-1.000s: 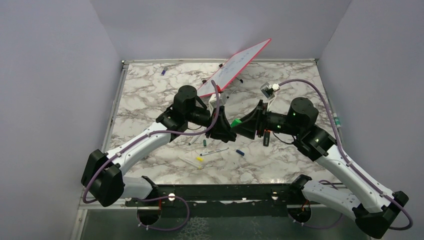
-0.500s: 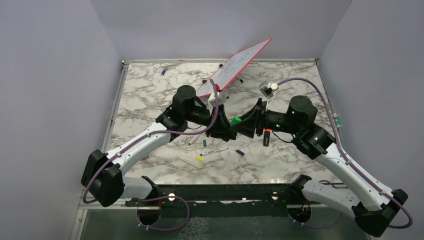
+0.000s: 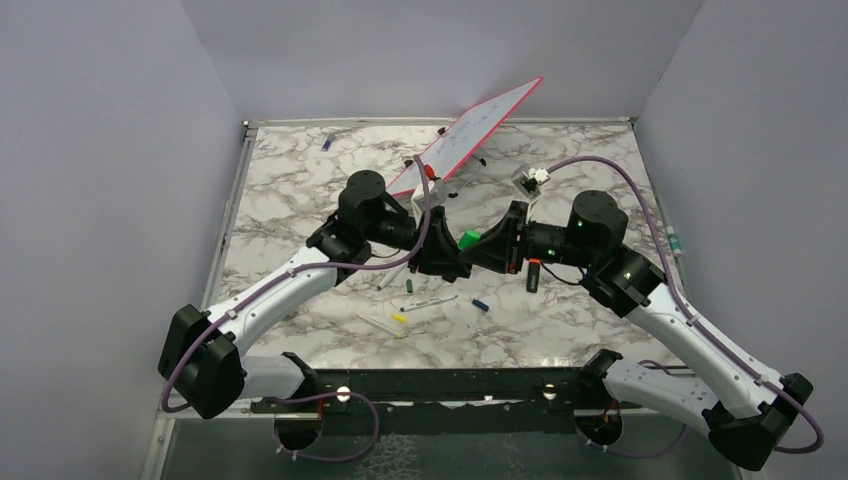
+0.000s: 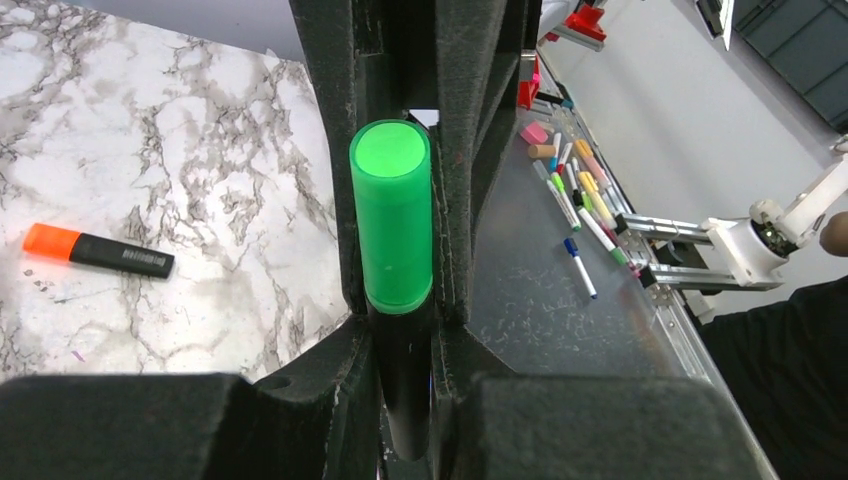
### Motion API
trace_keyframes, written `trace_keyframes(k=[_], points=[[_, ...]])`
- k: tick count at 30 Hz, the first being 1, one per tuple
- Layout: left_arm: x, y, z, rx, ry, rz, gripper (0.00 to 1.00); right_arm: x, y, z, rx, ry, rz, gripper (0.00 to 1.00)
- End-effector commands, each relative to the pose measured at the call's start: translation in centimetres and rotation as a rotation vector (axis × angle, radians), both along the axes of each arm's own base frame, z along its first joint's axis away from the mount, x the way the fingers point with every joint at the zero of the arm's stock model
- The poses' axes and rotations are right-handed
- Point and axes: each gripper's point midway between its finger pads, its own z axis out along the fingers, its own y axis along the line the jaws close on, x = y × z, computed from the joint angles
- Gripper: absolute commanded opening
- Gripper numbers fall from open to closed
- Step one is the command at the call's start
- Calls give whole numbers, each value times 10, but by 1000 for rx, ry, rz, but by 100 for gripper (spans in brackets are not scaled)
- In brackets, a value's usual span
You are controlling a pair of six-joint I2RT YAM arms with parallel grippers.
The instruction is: Insert the pens into the pen caps
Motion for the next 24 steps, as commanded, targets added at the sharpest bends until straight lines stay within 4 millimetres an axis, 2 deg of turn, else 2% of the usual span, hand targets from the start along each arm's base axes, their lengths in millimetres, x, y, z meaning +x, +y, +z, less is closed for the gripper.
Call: trace_keyframes(k=[1, 5, 7, 13, 15, 16, 18, 19, 21, 23, 24], points=[[3, 1, 18, -60, -66, 41, 6, -11, 0, -4, 4, 42, 19, 11], [2, 4, 12, -48, -31, 68, 24, -7, -5, 13, 72, -6, -34, 9], [0, 6, 11, -46, -16, 79, 30, -8, -7, 20, 95, -23, -46, 9], [-6, 11, 10, -49, -1, 87, 33, -14, -7, 24, 114, -35, -18, 9], [-6, 10, 9, -46, 6, 88, 26, -17, -7, 24, 121, -39, 3, 9], [-5, 10, 9, -45, 10, 88, 20, -19, -6, 24, 125, -38, 15, 9], [-4, 9, 9, -43, 12, 85, 0, -22, -5, 24, 127, -35, 33, 12], [-4, 8, 8, -41, 13, 82, 0, -21, -5, 24, 124, -24, 27, 19], [-4, 8, 6, -38, 13, 75, 0, -16, -6, 25, 125, -2, -11, 45], [-5, 9, 3, -35, 12, 70, 0, -9, -8, 28, 133, 6, -57, 63], [-5, 9, 2, -34, 12, 66, 0, -6, -9, 31, 143, 6, -78, 68]])
